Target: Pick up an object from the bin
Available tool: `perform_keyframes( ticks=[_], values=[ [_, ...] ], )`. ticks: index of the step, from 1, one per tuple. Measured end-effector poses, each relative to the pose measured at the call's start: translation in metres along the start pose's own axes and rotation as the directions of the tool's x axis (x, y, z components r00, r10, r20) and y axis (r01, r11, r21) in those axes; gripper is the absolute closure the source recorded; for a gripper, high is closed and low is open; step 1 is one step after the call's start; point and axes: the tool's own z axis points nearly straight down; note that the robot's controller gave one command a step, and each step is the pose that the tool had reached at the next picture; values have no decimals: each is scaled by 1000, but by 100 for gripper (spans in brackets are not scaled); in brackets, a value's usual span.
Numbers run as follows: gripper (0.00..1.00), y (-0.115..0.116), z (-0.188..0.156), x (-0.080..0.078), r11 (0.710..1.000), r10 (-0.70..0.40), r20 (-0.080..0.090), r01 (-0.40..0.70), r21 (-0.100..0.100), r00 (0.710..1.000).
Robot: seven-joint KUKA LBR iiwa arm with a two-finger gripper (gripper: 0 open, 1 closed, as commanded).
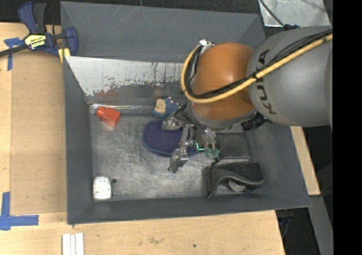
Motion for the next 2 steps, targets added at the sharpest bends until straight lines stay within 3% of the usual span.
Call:
perform_keyframes(
  ticks=[1,2],
  values=[
    [0,-1,83,-44,991,-131,22,131,0,991],
    [100,0,76,-50,992,-127,45,127,-1,991]
  ],
)
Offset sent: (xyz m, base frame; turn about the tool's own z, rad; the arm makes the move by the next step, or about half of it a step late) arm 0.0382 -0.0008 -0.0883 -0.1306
